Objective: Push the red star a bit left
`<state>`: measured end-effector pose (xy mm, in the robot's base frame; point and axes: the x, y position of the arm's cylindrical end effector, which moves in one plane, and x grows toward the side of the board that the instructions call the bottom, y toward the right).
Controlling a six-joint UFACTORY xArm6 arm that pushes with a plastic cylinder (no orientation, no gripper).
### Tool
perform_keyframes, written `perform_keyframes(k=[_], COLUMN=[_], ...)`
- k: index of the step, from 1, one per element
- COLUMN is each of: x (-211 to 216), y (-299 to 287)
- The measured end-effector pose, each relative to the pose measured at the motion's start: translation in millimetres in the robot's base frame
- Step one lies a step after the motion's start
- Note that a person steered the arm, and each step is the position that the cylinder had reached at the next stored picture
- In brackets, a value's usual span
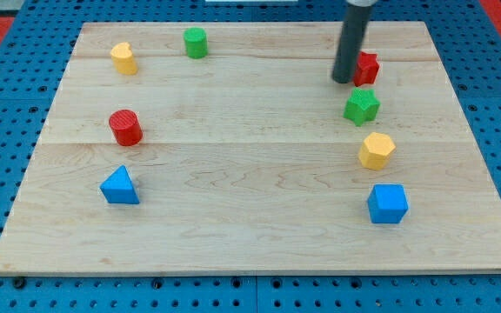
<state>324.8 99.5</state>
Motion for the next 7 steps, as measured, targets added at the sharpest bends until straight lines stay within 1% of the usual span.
perform_keyframes(k=[1, 2, 3, 4, 5, 6, 7], x=[-8.9, -75.4, -102.1, -78.6, -27.4, -9.2, -13.4], y=[-60.6, -2.8, 67.0, 126.2, 147.9, 136.7, 130.3])
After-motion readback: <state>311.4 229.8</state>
